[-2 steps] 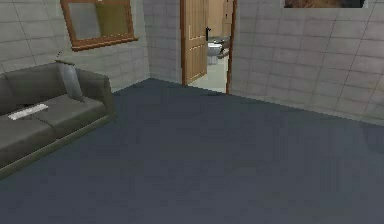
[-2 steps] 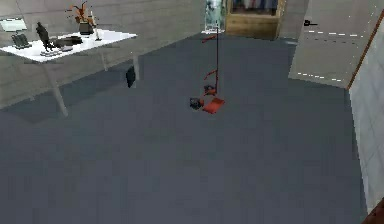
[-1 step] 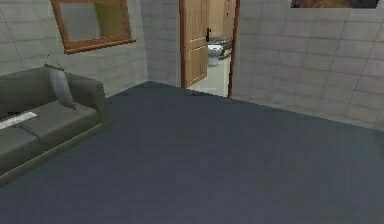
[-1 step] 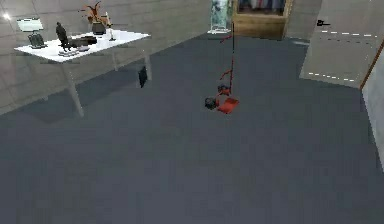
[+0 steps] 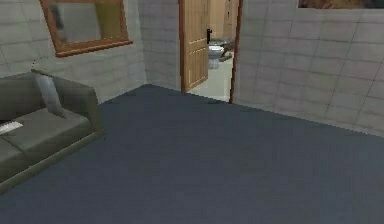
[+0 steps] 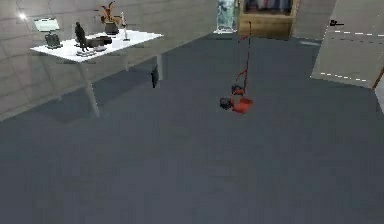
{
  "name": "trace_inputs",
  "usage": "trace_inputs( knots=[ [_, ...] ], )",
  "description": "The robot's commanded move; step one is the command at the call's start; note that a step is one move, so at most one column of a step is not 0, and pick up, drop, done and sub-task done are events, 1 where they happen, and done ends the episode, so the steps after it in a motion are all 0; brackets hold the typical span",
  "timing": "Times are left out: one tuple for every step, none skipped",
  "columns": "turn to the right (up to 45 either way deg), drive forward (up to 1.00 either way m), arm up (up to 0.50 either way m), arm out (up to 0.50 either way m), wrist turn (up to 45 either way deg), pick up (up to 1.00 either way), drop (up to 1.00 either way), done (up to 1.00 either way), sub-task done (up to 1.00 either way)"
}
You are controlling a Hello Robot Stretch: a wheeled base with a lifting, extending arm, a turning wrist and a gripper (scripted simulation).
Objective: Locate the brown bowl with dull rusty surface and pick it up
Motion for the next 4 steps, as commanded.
trace_inputs(
  knots=[
    [6.0,0.00,0.00,0.00,0.0,0.00,0.00,0.00,0.00],
    [0.0,1.00,0.00,0.00,0.0,0.00,0.00,0.00,0.00],
    [0.0,1.00,0.00,0.00,0.0,0.00,0.00,0.00,0.00],
    [3.0,0.00,0.00,0.00,0.0,0.00,0.00,0.00,0.00]
  ],
)
